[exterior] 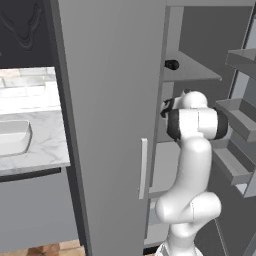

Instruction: Take the eggplant and squash out of the freezer and place them in the tupperware container on the counter. Then put the tupperware containing the vegetables back in the freezer.

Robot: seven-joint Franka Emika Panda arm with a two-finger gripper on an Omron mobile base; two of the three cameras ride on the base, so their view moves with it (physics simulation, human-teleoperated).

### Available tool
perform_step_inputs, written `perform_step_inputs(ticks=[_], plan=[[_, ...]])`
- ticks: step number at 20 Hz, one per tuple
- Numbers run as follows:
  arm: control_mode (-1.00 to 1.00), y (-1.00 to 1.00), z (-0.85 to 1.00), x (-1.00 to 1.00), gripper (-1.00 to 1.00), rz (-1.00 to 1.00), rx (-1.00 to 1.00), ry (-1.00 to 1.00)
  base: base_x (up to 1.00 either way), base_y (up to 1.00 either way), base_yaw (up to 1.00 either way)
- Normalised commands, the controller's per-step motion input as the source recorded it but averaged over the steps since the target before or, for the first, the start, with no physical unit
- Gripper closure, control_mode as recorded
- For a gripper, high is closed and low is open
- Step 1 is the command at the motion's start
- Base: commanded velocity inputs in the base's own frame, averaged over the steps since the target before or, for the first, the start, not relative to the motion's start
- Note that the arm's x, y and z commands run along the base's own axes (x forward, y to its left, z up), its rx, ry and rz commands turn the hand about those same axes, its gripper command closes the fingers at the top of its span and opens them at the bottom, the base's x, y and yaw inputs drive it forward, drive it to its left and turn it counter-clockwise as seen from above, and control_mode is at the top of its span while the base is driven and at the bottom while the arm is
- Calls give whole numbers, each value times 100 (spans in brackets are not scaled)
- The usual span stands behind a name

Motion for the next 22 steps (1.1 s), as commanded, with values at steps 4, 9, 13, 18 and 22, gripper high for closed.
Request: perform_step_inputs(ticks=[4,9,13,18,22], plan=[[-100,-1,-17,19,-100,0,0,0,0,0,0],[-100,0,-16,12,100,0,0,0,0,0,0],[-100,0,-6,2,100,0,0,0,0,0,0],[-100,0,-3,0,100,0,0,0,0,0,0],[-100,0,-19,0,100,0,-1,0,0,0,0]])
